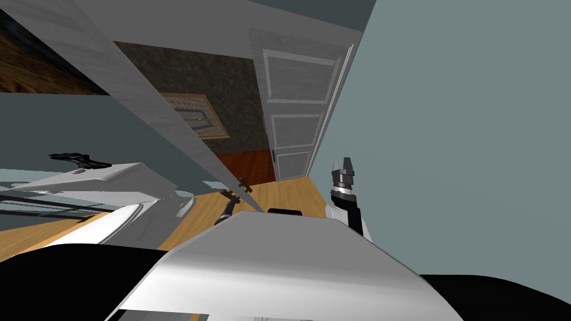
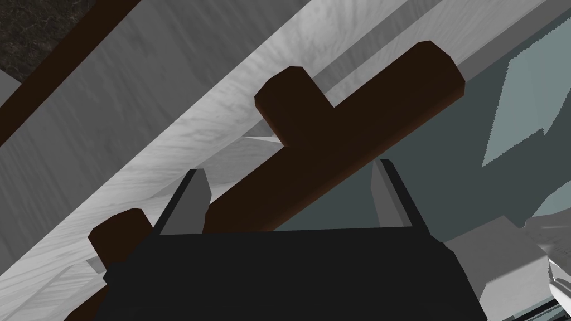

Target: Pull the door open

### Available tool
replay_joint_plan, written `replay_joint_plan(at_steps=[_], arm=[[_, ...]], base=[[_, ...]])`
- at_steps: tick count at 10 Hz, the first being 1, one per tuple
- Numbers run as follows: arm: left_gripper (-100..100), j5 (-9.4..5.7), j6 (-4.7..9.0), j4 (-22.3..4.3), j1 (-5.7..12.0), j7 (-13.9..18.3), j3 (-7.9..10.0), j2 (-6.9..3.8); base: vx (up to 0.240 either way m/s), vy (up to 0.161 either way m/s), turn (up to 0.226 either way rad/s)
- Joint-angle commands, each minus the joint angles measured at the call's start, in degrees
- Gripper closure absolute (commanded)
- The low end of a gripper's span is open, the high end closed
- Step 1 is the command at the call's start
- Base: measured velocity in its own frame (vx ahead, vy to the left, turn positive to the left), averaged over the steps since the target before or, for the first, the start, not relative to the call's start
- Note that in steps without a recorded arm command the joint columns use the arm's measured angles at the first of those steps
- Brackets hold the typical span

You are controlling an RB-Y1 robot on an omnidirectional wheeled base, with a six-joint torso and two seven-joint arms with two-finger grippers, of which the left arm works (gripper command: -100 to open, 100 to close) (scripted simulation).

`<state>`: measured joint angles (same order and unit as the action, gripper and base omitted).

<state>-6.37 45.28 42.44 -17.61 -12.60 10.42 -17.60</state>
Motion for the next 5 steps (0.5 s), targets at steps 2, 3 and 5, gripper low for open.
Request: replay_joint_plan(at_steps=[2, 3, 5], arm=[[100, -0.52, 0.04, -0.28, 0.95, 1.84, -0.12, 0.43], [100, -0.52, 0.04, -0.28, 0.95, 1.84, -0.12, 0.43], [100, -0.41, 0.13, 0.37, 0.14, 1.96, -0.62, -0.02]], base=[[0.000, 0.000, 0.000], [0.000, 0.000, 0.000], [-0.064, 0.028, -0.033]])
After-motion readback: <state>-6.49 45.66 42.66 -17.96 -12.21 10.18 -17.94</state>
